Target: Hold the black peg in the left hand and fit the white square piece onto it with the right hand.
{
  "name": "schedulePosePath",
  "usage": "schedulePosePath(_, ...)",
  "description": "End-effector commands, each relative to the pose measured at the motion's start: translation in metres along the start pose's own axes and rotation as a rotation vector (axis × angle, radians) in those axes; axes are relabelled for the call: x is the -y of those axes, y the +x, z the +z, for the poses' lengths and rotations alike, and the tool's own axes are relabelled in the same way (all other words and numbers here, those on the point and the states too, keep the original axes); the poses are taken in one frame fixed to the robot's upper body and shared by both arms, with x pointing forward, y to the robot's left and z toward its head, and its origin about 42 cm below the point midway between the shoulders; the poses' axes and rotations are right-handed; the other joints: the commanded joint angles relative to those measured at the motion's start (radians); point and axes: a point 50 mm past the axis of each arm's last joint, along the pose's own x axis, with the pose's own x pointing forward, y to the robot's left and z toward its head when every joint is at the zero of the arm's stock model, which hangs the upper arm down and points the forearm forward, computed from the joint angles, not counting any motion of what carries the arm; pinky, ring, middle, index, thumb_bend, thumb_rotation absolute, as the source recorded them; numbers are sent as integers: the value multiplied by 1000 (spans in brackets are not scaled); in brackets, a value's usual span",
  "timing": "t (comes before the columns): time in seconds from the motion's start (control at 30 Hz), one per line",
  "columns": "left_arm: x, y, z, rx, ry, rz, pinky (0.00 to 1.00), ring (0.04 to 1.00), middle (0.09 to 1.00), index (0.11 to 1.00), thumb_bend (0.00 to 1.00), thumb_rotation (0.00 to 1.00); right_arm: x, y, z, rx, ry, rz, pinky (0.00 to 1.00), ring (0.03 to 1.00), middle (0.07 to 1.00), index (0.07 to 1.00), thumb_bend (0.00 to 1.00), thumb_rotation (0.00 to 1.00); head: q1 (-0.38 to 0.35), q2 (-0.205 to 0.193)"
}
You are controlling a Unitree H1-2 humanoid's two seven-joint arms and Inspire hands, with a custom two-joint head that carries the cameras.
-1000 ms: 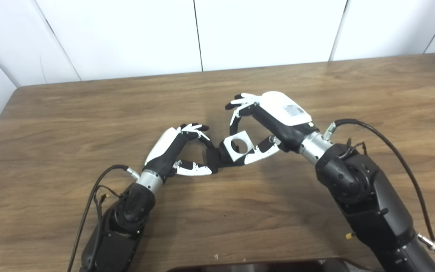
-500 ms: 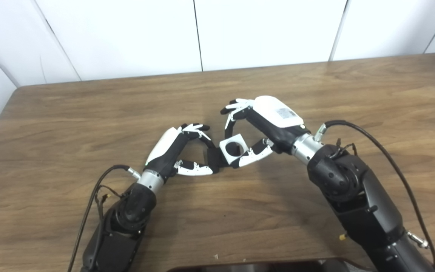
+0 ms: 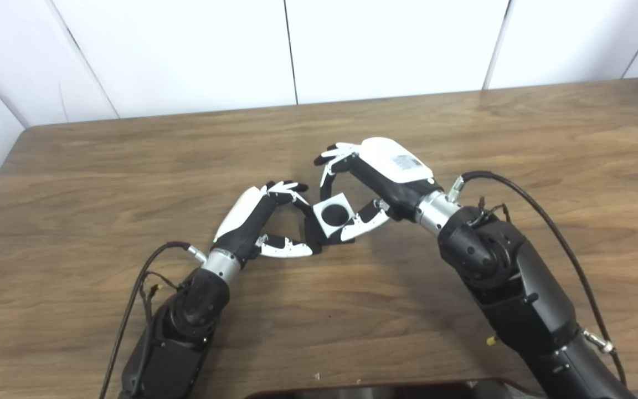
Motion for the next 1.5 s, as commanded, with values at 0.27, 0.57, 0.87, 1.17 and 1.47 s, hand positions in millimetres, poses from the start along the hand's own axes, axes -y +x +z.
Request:
schedulePosePath(0.27,22,-7,-9,-72,-11,-109,1000,962,877,485,518,83,16,7,7,30,-27,-44,885,903,827,482,515,147,3,3)
schedulePosePath(0.57,19,-7,-10,-71,-17,-105,1000,961,879,485,518,83,18,3,-5,-80,-60,117,877,952,952,855,984,449,3,4)
schedulePosePath(0.87,18,-7,-10,-74,-15,-106,1000,962,882,485,519,84,21,-1,-6,-93,-73,125,900,969,986,945,1000,472,3,4)
schedulePosePath(1.17,18,-7,-9,-77,-14,-106,1000,963,882,485,518,82,22,-4,-10,-96,-53,104,896,968,983,943,1000,466,3,6)
schedulePosePath(1.47,17,-7,-9,-78,-12,-100,1000,960,880,485,519,82,31,-18,-20,-105,4,-32,840,907,915,860,730,330,0,7)
